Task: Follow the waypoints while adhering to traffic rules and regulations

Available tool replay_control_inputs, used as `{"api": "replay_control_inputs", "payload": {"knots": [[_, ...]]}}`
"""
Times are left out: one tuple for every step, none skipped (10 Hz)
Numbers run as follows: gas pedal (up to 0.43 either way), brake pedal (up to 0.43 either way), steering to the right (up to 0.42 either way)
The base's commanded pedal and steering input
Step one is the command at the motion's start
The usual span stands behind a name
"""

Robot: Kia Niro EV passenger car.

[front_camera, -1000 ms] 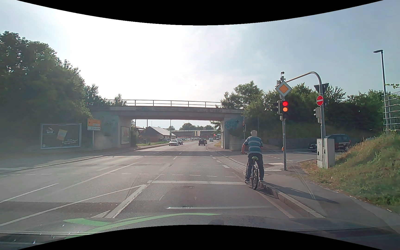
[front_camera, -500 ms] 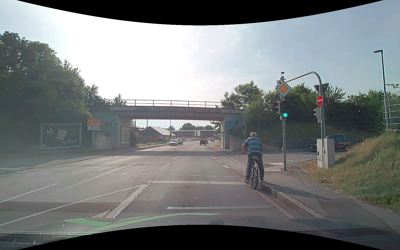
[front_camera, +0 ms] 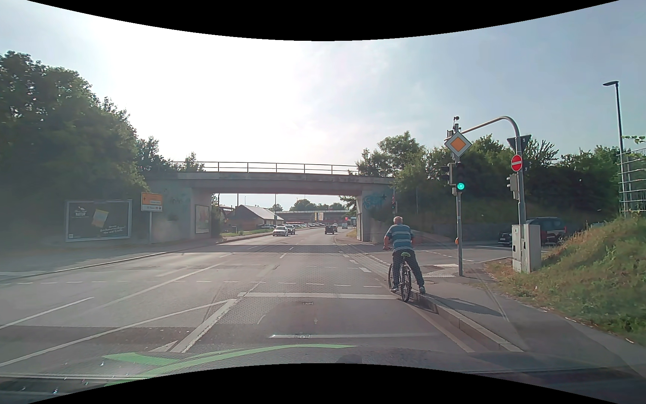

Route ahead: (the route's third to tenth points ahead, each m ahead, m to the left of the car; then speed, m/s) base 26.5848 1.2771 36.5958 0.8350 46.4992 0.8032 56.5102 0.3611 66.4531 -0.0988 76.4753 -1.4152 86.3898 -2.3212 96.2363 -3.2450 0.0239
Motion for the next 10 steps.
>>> {"api": "replay_control_inputs", "payload": {"knots": [[0.15,0.0,-0.005],[0.169,0.0,-0.009],[0.209,0.0,-0.01],[0.22,0.0,-0.01],[0.22,0.0,-0.01],[0.22,0.0,-0.011],[0.22,0.0,-0.011],[0.22,0.0,-0.011],[0.22,0.0,-0.011],[0.22,0.0,-0.011]]}}
